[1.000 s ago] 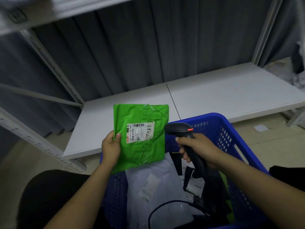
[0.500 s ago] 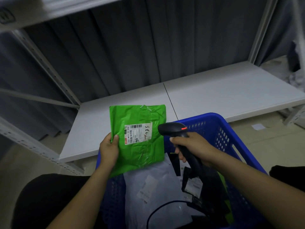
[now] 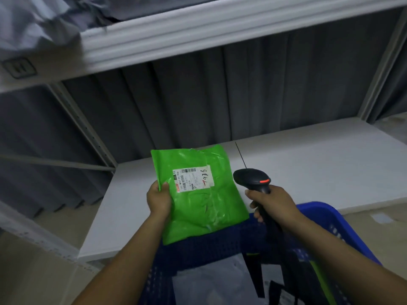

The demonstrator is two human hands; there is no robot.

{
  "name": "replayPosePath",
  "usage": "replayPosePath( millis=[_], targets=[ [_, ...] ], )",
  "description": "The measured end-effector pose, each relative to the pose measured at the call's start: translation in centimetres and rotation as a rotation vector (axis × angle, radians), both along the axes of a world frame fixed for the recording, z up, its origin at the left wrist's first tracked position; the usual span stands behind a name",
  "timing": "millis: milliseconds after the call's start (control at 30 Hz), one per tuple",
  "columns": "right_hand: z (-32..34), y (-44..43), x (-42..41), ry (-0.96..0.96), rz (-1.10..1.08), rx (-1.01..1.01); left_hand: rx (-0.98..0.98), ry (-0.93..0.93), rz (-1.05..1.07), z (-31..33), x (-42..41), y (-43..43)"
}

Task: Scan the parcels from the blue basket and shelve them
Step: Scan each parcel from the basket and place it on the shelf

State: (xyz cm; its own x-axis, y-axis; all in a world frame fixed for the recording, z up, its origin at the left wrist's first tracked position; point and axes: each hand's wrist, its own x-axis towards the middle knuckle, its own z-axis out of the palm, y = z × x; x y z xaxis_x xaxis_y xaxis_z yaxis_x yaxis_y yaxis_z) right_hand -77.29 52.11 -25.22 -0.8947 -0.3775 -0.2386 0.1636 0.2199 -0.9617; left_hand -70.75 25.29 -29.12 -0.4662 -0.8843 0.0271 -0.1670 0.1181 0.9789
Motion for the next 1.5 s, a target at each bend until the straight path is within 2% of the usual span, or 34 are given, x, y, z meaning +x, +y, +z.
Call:
replayPosePath(
  millis=[133,333,400,500,533,633,700,933,1033,1167,1267,1400,1500],
  targets=[
    [-0.7,-4.4,-4.1,0.031,0.016,0.016,-0.009,-0.065,-0.005,-1.9,-5.8,-4.5],
    [-4.0,-8.2,-8.0,0.138,0.086,0.241,-0.162,-0.277,-0.091,-8.0,-11.0,-9.2],
    [-5.3,-8.4,-8.6,0.163,0.117,0.308,-0.265,-0.362,-0.201,-10.5,-11.5,-10.4],
    [-6.8,-8.2,-9.0,0.175,0.156,0.364,-0.752,-0.686,-0.424,-13.2,-11.0,-10.3],
    [-7.2,-8.1,-9.1,0.172,0.159,0.377,-0.854,-0.752,-0.531,-14.5,-10.9,-10.3],
    [-8.0,-7.9,-9.3,0.151,0.147,0.405,-0.852,-0.881,-0.926,-15.1,-10.5,-8.4],
    [-8.3,-7.8,-9.3,0.143,0.138,0.412,-0.928,-1.033,-1.045,-15.7,-10.7,-8.3],
    [-7.5,-6.5,-8.7,0.158,0.135,0.454,-1.078,-1.269,-0.853,-14.7,-11.8,-10.1],
    [-6.2,-4.9,-7.6,0.222,0.118,0.501,-1.002,-1.182,-0.869,-12.3,-10.9,-8.5],
    [-5.6,-1.5,-3.7,0.235,0.116,0.587,-0.844,-0.899,-0.861,-9.3,-7.2,-3.6],
    [-6.5,1.6,0.3,0.225,0.139,0.63,-0.816,-0.73,-0.855,-8.4,-3.2,0.7],
    [-9.7,5.3,4.4,0.178,0.174,0.675,-0.946,-0.527,-0.839,-10.6,2.4,5.8],
    [-12.7,8.2,5.9,0.121,0.186,0.711,-0.942,-0.542,-0.939,-15.4,5.8,8.8]
  ],
)
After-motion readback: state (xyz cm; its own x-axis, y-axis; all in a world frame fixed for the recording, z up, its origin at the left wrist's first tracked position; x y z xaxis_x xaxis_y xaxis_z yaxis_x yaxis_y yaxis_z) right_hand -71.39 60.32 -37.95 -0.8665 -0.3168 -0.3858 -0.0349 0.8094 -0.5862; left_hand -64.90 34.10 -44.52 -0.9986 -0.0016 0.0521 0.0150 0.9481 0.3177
